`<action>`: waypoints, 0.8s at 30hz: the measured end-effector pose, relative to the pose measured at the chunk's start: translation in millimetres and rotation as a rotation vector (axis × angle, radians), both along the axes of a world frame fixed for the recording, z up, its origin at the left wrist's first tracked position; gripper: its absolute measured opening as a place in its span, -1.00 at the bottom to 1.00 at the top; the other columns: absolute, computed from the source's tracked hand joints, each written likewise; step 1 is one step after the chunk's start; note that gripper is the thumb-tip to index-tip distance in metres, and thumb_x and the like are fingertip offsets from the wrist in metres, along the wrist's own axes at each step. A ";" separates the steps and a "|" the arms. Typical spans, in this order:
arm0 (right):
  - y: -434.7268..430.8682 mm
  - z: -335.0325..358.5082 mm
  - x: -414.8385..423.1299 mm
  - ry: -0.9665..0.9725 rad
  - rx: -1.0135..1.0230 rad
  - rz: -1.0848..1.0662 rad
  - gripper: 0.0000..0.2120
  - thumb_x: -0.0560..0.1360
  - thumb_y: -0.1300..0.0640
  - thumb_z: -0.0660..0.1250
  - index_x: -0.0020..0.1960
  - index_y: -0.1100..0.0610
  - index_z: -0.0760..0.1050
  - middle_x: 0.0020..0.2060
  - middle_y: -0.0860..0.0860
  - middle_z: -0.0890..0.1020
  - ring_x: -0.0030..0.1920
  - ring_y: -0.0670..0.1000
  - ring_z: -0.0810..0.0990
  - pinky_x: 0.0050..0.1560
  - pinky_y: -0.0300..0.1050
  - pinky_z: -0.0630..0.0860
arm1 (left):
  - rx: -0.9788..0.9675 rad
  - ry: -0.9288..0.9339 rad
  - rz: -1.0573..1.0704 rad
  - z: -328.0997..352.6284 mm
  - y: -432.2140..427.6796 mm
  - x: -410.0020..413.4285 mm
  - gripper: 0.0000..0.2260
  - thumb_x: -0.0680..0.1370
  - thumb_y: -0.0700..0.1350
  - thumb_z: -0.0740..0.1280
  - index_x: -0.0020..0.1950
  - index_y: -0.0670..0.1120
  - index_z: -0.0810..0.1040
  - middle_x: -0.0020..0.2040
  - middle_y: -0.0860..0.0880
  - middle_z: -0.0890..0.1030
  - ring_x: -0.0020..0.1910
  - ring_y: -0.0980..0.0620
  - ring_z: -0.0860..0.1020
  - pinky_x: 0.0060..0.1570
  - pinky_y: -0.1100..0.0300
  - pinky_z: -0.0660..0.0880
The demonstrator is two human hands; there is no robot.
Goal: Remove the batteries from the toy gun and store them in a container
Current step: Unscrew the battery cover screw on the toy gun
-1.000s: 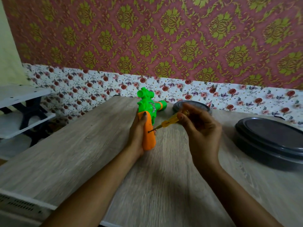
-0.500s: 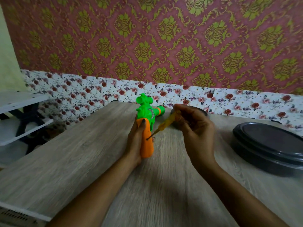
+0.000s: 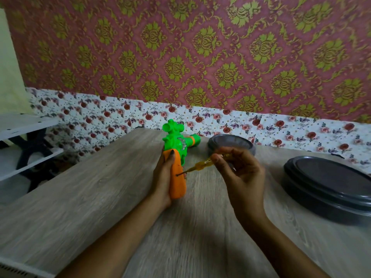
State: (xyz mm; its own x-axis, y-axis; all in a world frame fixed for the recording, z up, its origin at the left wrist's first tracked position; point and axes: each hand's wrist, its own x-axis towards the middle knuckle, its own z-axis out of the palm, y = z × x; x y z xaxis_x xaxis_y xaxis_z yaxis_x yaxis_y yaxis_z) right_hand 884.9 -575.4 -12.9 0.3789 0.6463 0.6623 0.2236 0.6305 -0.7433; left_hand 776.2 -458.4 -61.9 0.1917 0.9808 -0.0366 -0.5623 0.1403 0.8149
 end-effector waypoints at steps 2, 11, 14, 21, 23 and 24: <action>-0.3 -0.7 -0.4 0.013 0.008 -0.002 -0.80 0.29 0.08 0.38 -0.08 0.00 0.55 -0.10 0.15 0.63 -0.07 -0.02 0.64 -0.05 -0.23 0.57 | -0.003 0.007 0.008 -0.4 -1.5 0.8 -0.56 0.54 0.04 0.25 0.41 -0.02 0.37 0.32 -0.23 0.47 -0.16 -0.03 0.53 -0.45 0.26 0.48; 1.1 -0.2 -0.1 0.050 0.015 0.048 -0.81 0.32 0.19 0.38 -0.07 0.06 0.53 -0.12 0.04 0.66 -0.07 -0.07 0.65 -0.05 -0.23 0.57 | -0.002 0.009 0.017 0.0 -3.1 2.0 -0.62 0.55 0.02 0.25 0.36 0.04 0.39 0.37 -0.22 0.43 0.12 -0.19 0.51 -0.42 0.22 0.49; 1.4 -2.9 1.5 0.091 0.043 0.035 -0.77 0.34 0.25 0.37 -0.05 0.02 0.54 -0.16 -0.03 0.66 -0.07 -0.05 0.65 -0.03 -0.22 0.57 | 0.012 0.029 0.026 1.2 -5.5 3.8 -0.63 0.54 0.02 0.26 0.34 0.03 0.41 0.35 -0.21 0.46 0.12 -0.17 0.49 -0.43 0.23 0.49; 0.1 -3.2 -7.3 0.052 0.094 0.062 -0.75 0.39 0.42 0.35 -0.05 0.11 0.52 -0.09 0.00 0.64 -0.01 -0.09 0.64 -0.01 -0.28 0.55 | 0.072 0.031 0.019 -1.0 -7.2 6.5 -0.66 0.57 -0.03 0.23 0.35 0.04 0.41 0.38 -0.11 0.45 0.30 -0.17 0.45 -0.33 0.21 0.49; -0.8 -3.8 -6.2 0.094 0.105 0.066 -0.76 0.38 0.43 0.34 -0.12 0.12 0.48 -0.20 -0.05 0.63 -0.12 -0.14 0.64 -0.07 -0.31 0.55 | 0.061 0.020 0.025 1.2 -10.7 6.9 -0.70 0.58 -0.06 0.22 0.32 0.08 0.41 0.37 -0.10 0.45 0.31 -0.16 0.45 -0.31 0.22 0.48; -1.3 -4.1 -5.6 0.110 0.108 0.062 -0.74 0.39 0.44 0.33 -0.10 0.10 0.47 -0.21 -0.05 0.63 -0.14 -0.14 0.64 -0.08 -0.31 0.55 | 0.051 0.018 0.022 2.7 -11.7 6.8 -0.71 0.58 -0.06 0.21 0.30 0.09 0.41 0.37 -0.11 0.45 0.32 -0.17 0.44 -0.30 0.21 0.46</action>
